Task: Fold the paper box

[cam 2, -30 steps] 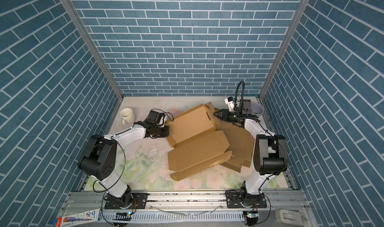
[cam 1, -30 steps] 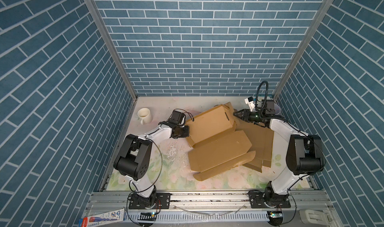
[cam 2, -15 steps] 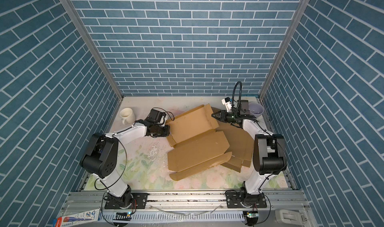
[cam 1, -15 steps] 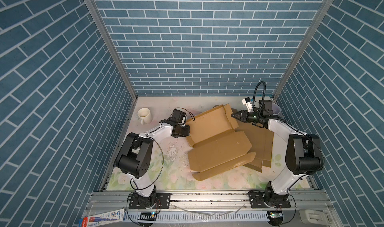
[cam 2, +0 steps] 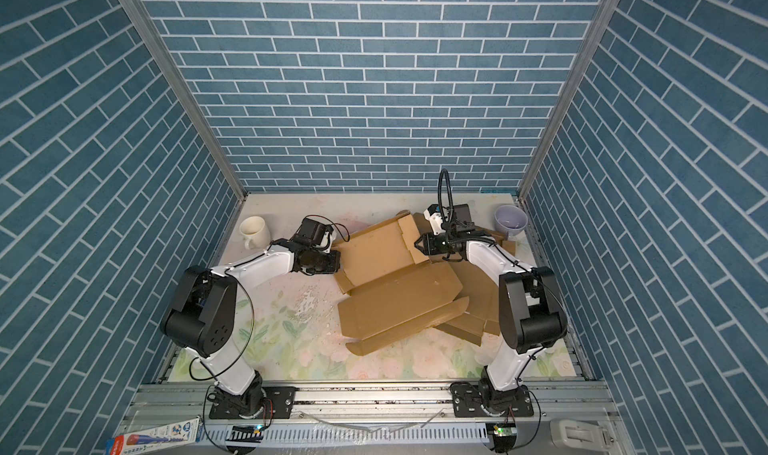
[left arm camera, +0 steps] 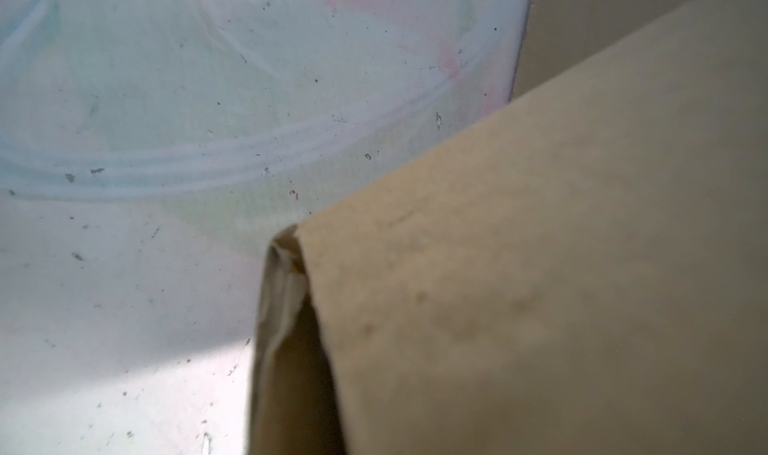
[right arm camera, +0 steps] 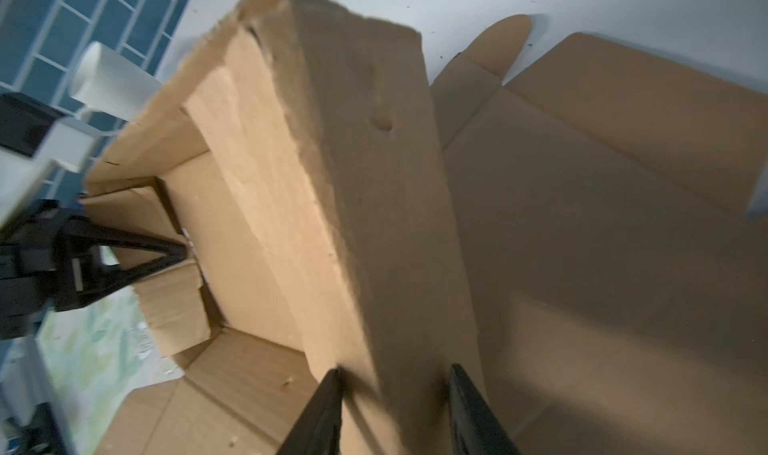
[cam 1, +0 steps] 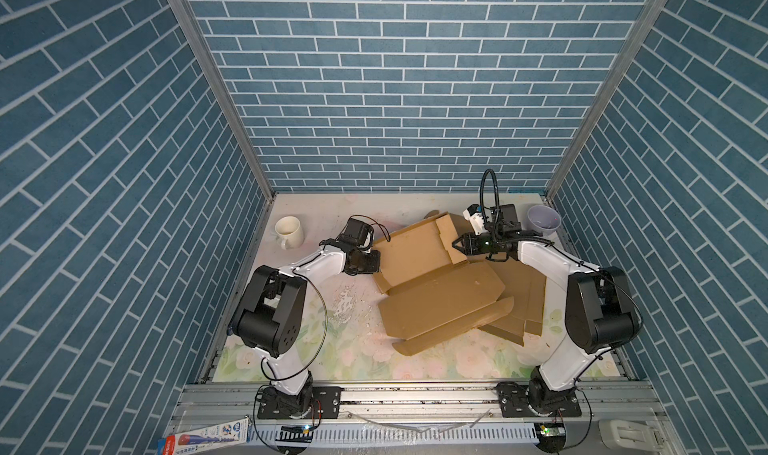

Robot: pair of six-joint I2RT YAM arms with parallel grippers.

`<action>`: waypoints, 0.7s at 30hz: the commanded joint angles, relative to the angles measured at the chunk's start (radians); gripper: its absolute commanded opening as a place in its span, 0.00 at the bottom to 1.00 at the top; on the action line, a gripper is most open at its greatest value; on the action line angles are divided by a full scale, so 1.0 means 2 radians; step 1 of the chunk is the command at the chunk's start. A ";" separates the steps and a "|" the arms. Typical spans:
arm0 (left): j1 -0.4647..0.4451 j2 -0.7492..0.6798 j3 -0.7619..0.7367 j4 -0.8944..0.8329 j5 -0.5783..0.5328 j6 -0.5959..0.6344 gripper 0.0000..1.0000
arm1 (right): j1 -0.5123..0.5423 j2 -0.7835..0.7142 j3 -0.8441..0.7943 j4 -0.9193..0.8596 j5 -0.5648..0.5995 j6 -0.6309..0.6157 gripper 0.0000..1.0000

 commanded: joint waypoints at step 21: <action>-0.004 0.024 0.024 -0.040 -0.036 -0.041 0.00 | 0.175 0.105 0.061 0.114 0.642 -0.113 0.03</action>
